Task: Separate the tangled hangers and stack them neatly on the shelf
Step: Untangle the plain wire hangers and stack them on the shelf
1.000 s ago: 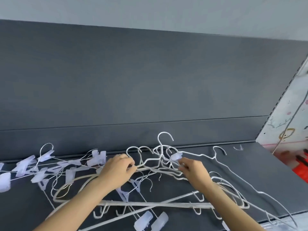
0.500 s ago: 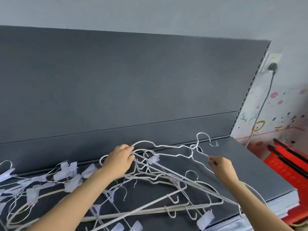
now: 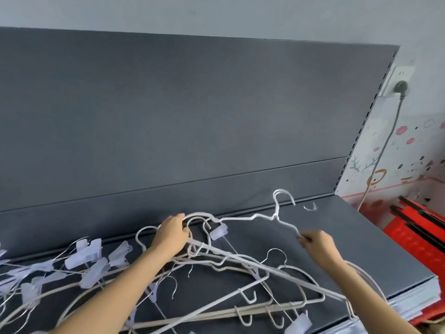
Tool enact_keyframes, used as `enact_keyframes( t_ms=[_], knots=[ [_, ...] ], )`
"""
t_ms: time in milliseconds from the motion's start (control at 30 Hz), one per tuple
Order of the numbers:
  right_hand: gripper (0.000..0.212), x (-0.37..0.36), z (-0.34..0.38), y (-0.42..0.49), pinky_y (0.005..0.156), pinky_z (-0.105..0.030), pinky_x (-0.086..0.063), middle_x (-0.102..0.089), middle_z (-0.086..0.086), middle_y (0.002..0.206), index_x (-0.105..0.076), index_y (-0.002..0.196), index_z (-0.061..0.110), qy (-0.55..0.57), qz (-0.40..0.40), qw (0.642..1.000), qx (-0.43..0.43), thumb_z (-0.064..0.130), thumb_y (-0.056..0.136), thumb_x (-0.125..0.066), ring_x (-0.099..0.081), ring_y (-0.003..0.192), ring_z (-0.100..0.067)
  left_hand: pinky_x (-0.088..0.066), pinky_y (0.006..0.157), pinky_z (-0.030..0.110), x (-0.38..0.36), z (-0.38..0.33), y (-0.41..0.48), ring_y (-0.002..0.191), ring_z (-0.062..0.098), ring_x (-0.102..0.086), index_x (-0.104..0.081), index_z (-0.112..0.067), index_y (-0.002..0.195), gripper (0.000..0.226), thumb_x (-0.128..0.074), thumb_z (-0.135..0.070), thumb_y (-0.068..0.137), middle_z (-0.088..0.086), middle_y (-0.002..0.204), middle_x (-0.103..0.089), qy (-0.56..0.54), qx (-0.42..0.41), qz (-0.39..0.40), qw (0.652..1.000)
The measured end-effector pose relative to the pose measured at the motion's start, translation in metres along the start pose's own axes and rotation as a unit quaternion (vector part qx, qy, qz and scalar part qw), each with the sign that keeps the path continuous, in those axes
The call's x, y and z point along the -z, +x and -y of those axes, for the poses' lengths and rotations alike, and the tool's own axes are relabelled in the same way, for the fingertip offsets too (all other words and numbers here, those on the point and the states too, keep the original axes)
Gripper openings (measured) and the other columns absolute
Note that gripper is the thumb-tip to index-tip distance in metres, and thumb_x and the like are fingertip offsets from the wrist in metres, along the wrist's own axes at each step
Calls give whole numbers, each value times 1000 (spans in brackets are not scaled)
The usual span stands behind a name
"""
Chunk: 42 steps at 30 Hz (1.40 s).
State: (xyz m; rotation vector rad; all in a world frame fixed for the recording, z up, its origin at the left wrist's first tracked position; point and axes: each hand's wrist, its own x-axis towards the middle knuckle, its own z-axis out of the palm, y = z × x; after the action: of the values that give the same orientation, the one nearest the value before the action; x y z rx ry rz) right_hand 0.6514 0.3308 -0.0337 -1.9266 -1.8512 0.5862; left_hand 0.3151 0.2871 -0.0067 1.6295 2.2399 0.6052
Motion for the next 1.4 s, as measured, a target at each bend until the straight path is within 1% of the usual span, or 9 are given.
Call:
enact_keyframes(
  t_ms=[233, 367, 467, 533, 667, 867, 1067, 1167, 1400],
  knots=[
    [32, 42, 52, -8, 45, -20, -29, -46, -6, 56, -51, 60, 0, 67, -19, 993, 97, 15, 87, -57, -29, 47, -12, -43, 67, 37, 63, 13, -19, 76, 27, -56, -62, -9, 99, 21, -42, -13, 93, 9, 82, -63, -23, -50, -99, 994],
    [38, 43, 96, -18, 39, -17, -22, -33, -4, 53, -42, 53, 8, 116, -6, 981, 157, 13, 87, -58, -23, 42, -10, -43, 83, 37, 91, 29, -41, 103, 26, -52, -44, -10, 129, 38, -40, -26, 95, 9, 113, -57, 76, -35, -126, 988],
    [40, 35, 129, -23, 39, -18, -17, -27, 0, 52, -38, 54, 4, 127, 21, 973, 190, 13, 88, -58, -19, 44, -10, -17, 115, 39, 108, 41, -68, 140, 24, -19, -10, -14, 146, 87, -31, -68, 81, 7, 152, -21, 190, -50, -120, 973],
    [43, 25, 151, -25, 41, -20, -15, -22, 8, 47, -31, 53, 7, 123, 44, 967, 220, 12, 87, -57, -17, 46, -9, 6, 116, 39, 120, 48, -90, 144, 16, 9, 10, -19, 146, 121, -16, -93, 53, 1, 157, 6, 210, -93, -73, 971],
    [45, 0, 199, -38, 45, -21, -13, -20, 5, 50, -26, 55, 8, 128, 127, 942, 283, 9, 87, -57, -16, 52, -10, 20, 110, 35, 144, 75, -132, 129, 6, 33, 33, -20, 134, 128, -52, -80, 60, -9, 144, 33, 273, -99, -6, 957],
    [45, -51, 281, -82, 47, -22, -16, -21, 0, 53, -30, 53, 2, 119, 235, 891, 369, 11, 88, -56, -17, 52, -12, 12, 114, 33, 191, 134, -190, 144, 18, 5, 13, -17, 145, 118, -61, -66, 67, -1, 155, -3, 284, -17, -22, 958],
    [37, -112, 378, -142, 49, -21, -21, -29, -6, 56, -45, 61, -9, 93, 283, 862, 410, 14, 88, -58, -22, 53, -13, -24, 106, 27, 237, 222, -246, 124, 17, -28, -11, -24, 142, 103, -68, -56, 62, -6, 133, -29, 222, 51, -52, 972],
    [33, -156, 437, -179, 49, -23, -23, -34, -5, 55, -52, 69, -10, 79, 312, 849, 419, 17, 88, -58, -26, 53, -14, -28, 103, 25, 263, 281, -278, 121, 16, -33, -16, -24, 140, 100, -67, -59, 61, -8, 129, -32, 223, 94, -75, 967],
    [38, -268, 580, -289, 42, -13, -34, -52, 5, 48, -56, 50, 19, 56, 370, 824, 426, 12, 87, -57, -38, 36, -5, -26, 108, 26, 342, 430, -356, 130, 16, -29, -8, -25, 145, 103, -63, -62, 65, -9, 140, -27, 224, 174, -96, 954]
  ],
)
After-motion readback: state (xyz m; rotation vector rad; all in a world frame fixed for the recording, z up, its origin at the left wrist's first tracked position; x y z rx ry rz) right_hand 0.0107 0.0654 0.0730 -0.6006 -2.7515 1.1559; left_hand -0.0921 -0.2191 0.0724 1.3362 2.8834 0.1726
